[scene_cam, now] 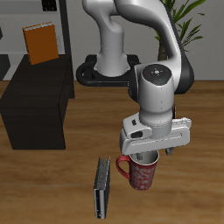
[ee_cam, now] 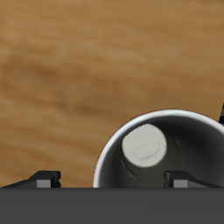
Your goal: Place the orange book upright on top of the shelf and place the red mug on top of the shelf
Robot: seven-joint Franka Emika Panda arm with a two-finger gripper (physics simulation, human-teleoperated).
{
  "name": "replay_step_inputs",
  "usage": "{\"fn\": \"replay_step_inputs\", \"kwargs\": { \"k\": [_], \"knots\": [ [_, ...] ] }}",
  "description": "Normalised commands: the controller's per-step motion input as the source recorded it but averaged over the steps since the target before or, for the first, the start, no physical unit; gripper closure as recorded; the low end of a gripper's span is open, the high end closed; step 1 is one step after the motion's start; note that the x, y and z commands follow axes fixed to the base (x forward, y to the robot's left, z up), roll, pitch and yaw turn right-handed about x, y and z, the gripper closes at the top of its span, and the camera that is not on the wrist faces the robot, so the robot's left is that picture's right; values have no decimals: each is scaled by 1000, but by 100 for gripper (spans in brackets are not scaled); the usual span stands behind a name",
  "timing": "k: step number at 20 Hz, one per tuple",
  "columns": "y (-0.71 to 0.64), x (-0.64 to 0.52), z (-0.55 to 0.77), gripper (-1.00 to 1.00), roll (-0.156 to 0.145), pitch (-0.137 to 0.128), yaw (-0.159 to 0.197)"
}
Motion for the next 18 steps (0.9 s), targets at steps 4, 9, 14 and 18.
{"fn": "replay_step_inputs", "kwargs": {
  "k": [4, 9, 14, 18],
  "knots": [
    [112, -90, -102, 100, 18, 31, 26],
    [12, -44, 24, 100, 10, 9, -25],
    [-25, -86, 38, 100, 2, -1, -22],
    [2, -193, 19, 100, 5, 2, -47]
  ]
}}
